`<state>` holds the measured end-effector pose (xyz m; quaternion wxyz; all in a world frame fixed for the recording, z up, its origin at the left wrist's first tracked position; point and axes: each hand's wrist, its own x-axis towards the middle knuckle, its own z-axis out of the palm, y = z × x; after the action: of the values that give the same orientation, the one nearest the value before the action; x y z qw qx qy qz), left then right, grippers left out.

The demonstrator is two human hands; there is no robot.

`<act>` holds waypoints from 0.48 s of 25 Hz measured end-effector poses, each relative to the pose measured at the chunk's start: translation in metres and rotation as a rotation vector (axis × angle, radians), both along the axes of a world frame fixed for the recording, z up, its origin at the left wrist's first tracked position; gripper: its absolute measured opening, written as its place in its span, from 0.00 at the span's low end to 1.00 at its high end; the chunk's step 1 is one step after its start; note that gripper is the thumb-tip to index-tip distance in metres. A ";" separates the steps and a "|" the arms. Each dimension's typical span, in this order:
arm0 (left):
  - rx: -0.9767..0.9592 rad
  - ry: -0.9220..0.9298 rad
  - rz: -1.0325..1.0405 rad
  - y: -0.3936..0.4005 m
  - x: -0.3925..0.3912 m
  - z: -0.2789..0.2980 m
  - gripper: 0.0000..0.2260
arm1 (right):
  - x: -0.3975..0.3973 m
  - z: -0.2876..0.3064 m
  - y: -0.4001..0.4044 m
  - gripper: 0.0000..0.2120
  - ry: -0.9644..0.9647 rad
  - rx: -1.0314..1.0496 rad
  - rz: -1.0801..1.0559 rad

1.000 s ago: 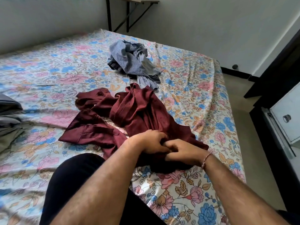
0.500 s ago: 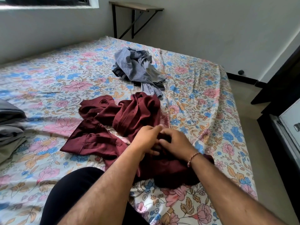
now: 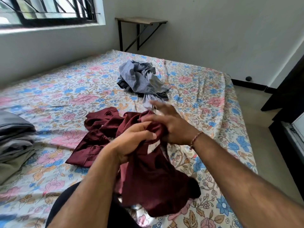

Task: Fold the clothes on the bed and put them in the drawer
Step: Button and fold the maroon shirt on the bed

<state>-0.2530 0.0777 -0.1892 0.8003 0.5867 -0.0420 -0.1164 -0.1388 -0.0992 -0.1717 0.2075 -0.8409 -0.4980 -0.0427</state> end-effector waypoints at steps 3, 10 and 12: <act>0.525 -0.151 -0.063 0.036 -0.008 0.029 0.19 | 0.002 0.031 -0.001 0.08 0.053 -0.153 0.074; 1.511 -0.277 0.533 0.103 0.020 0.121 0.14 | 0.015 0.110 -0.081 0.10 0.062 -0.029 -0.387; 1.418 -0.314 0.561 0.105 0.031 0.154 0.14 | 0.021 0.137 -0.108 0.08 0.080 0.109 -0.491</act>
<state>-0.2224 0.1826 -0.0350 0.2182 0.9566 0.0798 0.1757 -0.1177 -0.2076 -0.0342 0.2555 -0.9252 -0.2673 -0.0853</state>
